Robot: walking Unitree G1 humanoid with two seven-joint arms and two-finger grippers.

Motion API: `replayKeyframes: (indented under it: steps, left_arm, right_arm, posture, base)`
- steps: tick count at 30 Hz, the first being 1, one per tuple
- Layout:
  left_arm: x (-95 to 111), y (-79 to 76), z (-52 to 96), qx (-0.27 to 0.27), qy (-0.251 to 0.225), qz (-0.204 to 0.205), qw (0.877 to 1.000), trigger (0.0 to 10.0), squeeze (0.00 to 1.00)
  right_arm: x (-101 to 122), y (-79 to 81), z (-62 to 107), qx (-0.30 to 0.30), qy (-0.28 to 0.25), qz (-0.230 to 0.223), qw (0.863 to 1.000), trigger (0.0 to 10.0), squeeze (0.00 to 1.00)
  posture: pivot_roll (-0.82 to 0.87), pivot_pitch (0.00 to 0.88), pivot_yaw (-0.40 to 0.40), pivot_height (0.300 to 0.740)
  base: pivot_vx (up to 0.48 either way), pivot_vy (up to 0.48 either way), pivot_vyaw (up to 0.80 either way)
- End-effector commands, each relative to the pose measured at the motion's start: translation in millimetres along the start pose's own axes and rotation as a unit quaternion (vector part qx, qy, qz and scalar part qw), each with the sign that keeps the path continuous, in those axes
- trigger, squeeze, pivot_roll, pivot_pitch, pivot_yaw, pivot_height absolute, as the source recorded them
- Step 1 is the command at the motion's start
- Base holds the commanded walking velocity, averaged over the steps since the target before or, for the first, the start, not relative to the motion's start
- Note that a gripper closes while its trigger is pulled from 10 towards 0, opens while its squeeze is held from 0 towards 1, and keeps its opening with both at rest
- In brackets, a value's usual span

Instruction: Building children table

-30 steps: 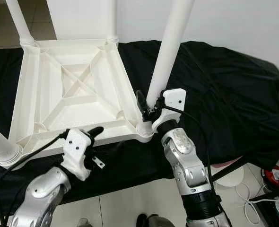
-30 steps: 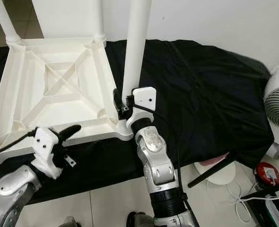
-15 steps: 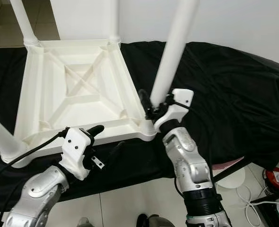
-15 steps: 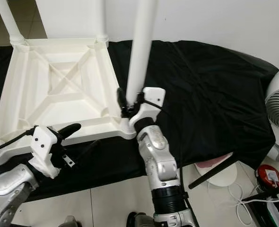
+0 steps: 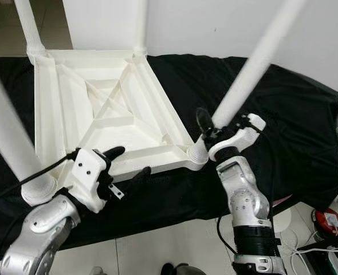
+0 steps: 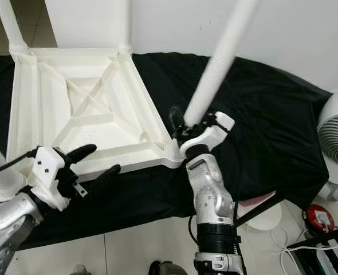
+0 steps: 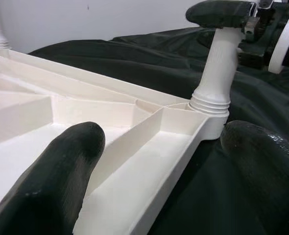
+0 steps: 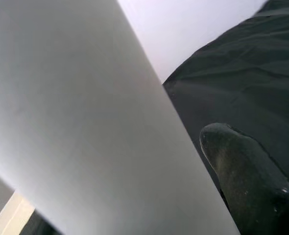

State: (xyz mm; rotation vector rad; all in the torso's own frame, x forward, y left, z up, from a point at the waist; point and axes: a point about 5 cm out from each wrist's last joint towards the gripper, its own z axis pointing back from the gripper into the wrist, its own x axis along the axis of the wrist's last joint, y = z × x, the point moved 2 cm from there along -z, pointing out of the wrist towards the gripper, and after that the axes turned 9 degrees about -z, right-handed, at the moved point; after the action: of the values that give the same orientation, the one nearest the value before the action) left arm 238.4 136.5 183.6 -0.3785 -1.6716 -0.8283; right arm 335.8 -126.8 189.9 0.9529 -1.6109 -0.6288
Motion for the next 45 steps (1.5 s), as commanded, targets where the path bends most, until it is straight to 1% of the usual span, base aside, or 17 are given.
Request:
replayKeyframes:
  steps: [1,2,3,4,5,6,8,9,10,13,17,19,22,23,25,34,45]
  left_arm:
    - [7,-8.9,-1.2,-0.057,-0.018,0.002,0.998,10.0,0.00]
    - [7,-8.9,-1.2,-0.057,-0.018,0.002,0.998,10.0,0.00]
    - [11,-7.2,-3.3,-0.055,-0.023,0.001,0.998,10.0,0.00]
    - [11,-7.2,-3.3,-0.055,-0.023,0.001,0.998,10.0,0.00]
    - [15,-6.7,-5.1,-0.054,-0.029,0.001,0.998,10.0,0.00]
    - [15,-6.7,-5.1,-0.054,-0.029,0.001,0.998,10.0,0.00]
    - [22,-12.2,-10.8,-0.063,-0.035,0.004,0.997,10.0,0.00]
    - [22,-12.2,-10.8,-0.063,-0.035,0.004,0.997,10.0,0.00]
    - [23,-14.8,-13.3,-0.067,-0.034,0.004,0.997,10.0,0.00]
    - [26,-16.8,-17.6,-0.070,-0.034,0.003,0.997,10.0,0.00]
    - [37,-16.4,-29.0,-0.065,-0.058,0.034,0.996,10.0,0.00]
    - [49,-22.1,-42.7,-0.100,-0.078,0.048,0.991,10.0,0.00]
    - [56,-38.4,-52.1,-0.165,-0.080,0.078,0.980,10.0,0.00]
    - [56,-38.4,-52.1,-0.165,-0.080,0.078,0.980,10.0,0.00]
    - [58,-47.1,-55.7,-0.194,-0.077,0.117,0.971,10.0,0.00]
    - [61,-52.9,-66.4,-0.233,-0.054,0.158,0.958,10.0,0.00]
    - [51,-44.8,-66.1,-0.207,-0.022,0.163,0.964,10.0,0.00]
  right_arm:
    - [-32,9.4,-2.6,-0.006,0.016,-0.173,0.985,10.0,0.00]
    - [-32,9.4,-2.6,-0.006,0.016,-0.173,0.985,10.0,0.00]
    - [-33,2.9,-2.4,-0.019,0.018,-0.227,0.974,10.0,0.00]
    - [-33,2.9,-2.4,-0.019,0.018,-0.227,0.974,10.0,0.00]
    - [-36,-2.1,-1.2,-0.025,0.020,-0.273,0.962,10.0,0.00]
    - [-36,-2.1,-1.2,-0.025,0.020,-0.273,0.962,10.0,0.00]
    - [-45,-11.8,2.1,-0.027,0.035,-0.363,0.931,10.0,0.00]
    - [-45,-11.8,2.1,-0.027,0.035,-0.363,0.931,10.0,0.00]
    - [-49,-14.3,3.5,-0.023,0.046,-0.380,0.923,10.0,0.00]
    - [-56,-19.6,4.8,-0.025,0.060,-0.385,0.920,10.0,0.00]
    - [-64,-32.0,7.0,-0.023,0.066,-0.416,0.907,10.0,0.00]
    - [-75,-43.2,9.0,-0.022,0.081,-0.429,0.899,10.0,0.00]
    - [-83,-47.5,9.2,-0.018,0.101,-0.434,0.895,10.0,0.00]
    - [-83,-47.5,9.2,-0.018,0.101,-0.434,0.895,10.0,0.00]
    - [-86,-50.3,8.8,-0.021,0.106,-0.443,0.890,10.0,0.00]
    - [-92,-54.0,10.9,-0.017,0.111,-0.459,0.881,10.0,0.00]
    - [-94,-60.6,13.6,-0.003,0.105,-0.471,0.876,10.0,0.00]
  posture:
    - [0.12,0.111,-0.065,0.740]
    - [0.12,0.111,-0.065,0.740]
    - [0.13,0.111,-0.064,0.740]
    - [0.13,0.111,-0.064,0.740]
    - [0.13,0.112,-0.064,0.740]
    - [0.13,0.112,-0.064,0.740]
    - [0.13,0.119,-0.061,0.740]
    - [0.13,0.119,-0.061,0.740]
    - [0.13,0.119,-0.061,0.740]
    - [0.13,0.128,-0.056,0.740]
    - [0.13,0.139,-0.056,0.740]
    - [0.14,0.142,-0.062,0.740]
    - [0.15,0.154,-0.065,0.740]
    - [0.15,0.154,-0.065,0.740]
    - [0.15,0.154,-0.065,0.740]
    - [0.17,0.174,-0.043,0.740]
    - [0.16,0.182,-0.040,0.740]
  base:
    - [0.000,0.000,0.00]
    - [0.000,0.000,0.00]
    - [0.000,0.000,0.00]
    - [0.000,0.000,0.00]
    - [0.000,0.000,0.00]
    - [0.000,0.000,0.00]
    - [0.000,0.000,0.00]
    - [0.000,0.000,0.00]
    - [0.000,0.000,0.00]
    - [0.000,0.000,0.00]
    - [0.000,0.000,0.00]
    - [0.000,0.000,0.00]
    - [0.000,0.000,0.00]
    - [0.000,0.000,0.00]
    - [0.000,0.000,0.00]
    - [0.000,0.000,0.00]
    - [0.000,0.000,0.00]
